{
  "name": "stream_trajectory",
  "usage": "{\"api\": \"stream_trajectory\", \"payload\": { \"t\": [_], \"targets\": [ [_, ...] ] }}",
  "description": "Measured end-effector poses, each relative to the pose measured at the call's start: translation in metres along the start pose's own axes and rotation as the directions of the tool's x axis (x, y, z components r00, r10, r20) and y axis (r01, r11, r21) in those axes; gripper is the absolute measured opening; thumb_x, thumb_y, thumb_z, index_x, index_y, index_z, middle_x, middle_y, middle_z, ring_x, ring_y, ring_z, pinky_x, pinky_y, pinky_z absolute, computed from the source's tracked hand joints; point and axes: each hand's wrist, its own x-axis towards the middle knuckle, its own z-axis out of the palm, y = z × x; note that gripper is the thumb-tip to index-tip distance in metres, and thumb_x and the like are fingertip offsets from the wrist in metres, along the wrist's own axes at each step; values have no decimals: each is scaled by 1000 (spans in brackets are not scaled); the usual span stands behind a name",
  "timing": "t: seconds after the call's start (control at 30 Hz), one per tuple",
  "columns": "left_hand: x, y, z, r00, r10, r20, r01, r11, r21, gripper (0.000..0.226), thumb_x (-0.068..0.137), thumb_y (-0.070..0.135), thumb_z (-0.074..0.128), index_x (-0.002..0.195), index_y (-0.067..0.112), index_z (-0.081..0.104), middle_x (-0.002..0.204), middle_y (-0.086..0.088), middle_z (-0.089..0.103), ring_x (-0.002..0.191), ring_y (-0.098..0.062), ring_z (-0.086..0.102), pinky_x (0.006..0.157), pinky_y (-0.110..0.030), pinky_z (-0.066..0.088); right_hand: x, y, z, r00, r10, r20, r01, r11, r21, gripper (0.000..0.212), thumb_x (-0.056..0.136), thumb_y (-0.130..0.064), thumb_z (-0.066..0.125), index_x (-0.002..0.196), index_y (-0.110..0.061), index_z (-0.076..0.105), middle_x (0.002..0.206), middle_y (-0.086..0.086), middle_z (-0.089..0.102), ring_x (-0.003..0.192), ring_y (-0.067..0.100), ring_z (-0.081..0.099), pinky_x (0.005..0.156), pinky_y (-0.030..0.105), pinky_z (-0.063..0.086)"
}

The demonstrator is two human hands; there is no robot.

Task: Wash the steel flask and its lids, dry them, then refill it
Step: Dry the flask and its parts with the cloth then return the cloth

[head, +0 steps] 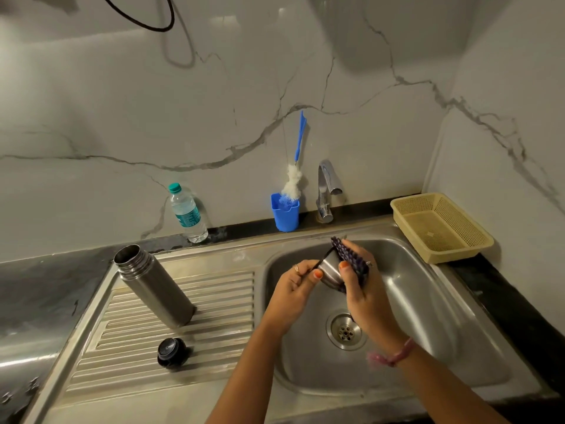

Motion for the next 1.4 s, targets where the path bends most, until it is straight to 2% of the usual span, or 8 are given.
{"api": "stream_trajectory", "payload": {
  "t": [0.13, 0.27, 0.43, 0.6, 0.83, 1.0, 1.23, 1.4],
  "targets": [
    [-4, -1, 0, 994, 51, 92, -51, 999, -5, 20, 101, 12, 50, 112, 15, 67, 107, 8, 70, 105, -11, 64, 95, -23, 49, 10, -13, -9, 897, 420, 139, -442, 858, 261, 43, 97, -46, 41, 117, -12, 59, 99, 11, 67, 85, 19, 68, 68, 32, 56],
    [-6, 3, -6, 988, 78, 130, -77, 997, -16, 23, 98, 26, 50, 113, 14, 64, 107, 4, 68, 105, -17, 63, 94, -29, 51, 21, -18, -22, 723, 598, 347, -690, 648, 322, 59, 93, -60, 32, 109, -13, 64, 103, 19, 68, 96, 33, 64, 89, 47, 50],
    [-3, 4, -3, 977, -48, 210, 27, 994, 103, 27, 97, 23, 46, 122, 31, 55, 114, 13, 62, 111, -10, 58, 103, -33, 46, 23, -20, -15, 808, 565, 169, -589, 784, 195, 47, 94, -58, 35, 103, -20, 61, 97, 10, 65, 90, 24, 63, 71, 33, 52],
    [1, 13, 15, 993, -101, 60, 94, 988, 119, 19, 105, 35, 42, 114, 29, 58, 101, 10, 68, 96, -2, 64, 91, -23, 50, 12, -21, -6, 961, 273, 43, -276, 959, 65, 29, 98, -37, 41, 101, -15, 60, 82, -3, 65, 70, 1, 64, 54, 12, 46],
    [1, 9, 23, 972, -228, -63, 217, 966, -143, 19, 104, 22, 47, 109, 18, 65, 108, -11, 67, 100, -18, 64, 94, -34, 52, -5, 11, -4, 915, -375, 149, 404, 848, -344, 55, 91, -39, 47, 139, -12, 43, 141, -1, 44, 131, 9, 40, 108, 19, 30],
    [-5, 2, 19, 987, -162, -4, 159, 969, -187, 22, 101, 23, 52, 109, 11, 68, 100, -4, 69, 96, -14, 63, 94, -33, 51, 4, 5, -6, 974, -216, 66, 223, 968, -117, 42, 89, -46, 43, 129, -33, 46, 123, -8, 57, 115, 8, 56, 94, 17, 45],
    [-3, -7, 15, 988, -147, -51, 130, 961, -242, 24, 95, 26, 59, 109, 8, 67, 115, -22, 58, 108, -29, 59, 103, -45, 47, 3, 12, -2, 909, -394, 136, 415, 820, -394, 56, 94, -42, 44, 143, -16, 34, 144, 1, 41, 132, 8, 36, 109, 16, 30],
    [-8, -12, 15, 987, -159, 11, 156, 951, -265, 28, 100, 19, 53, 120, 0, 58, 108, -12, 62, 101, -18, 60, 94, -32, 50, 13, -2, -5, 976, 200, 81, -210, 966, 150, 31, 98, -34, 42, 120, -14, 51, 101, 0, 63, 94, 13, 63, 62, 6, 47]
  ]
}}
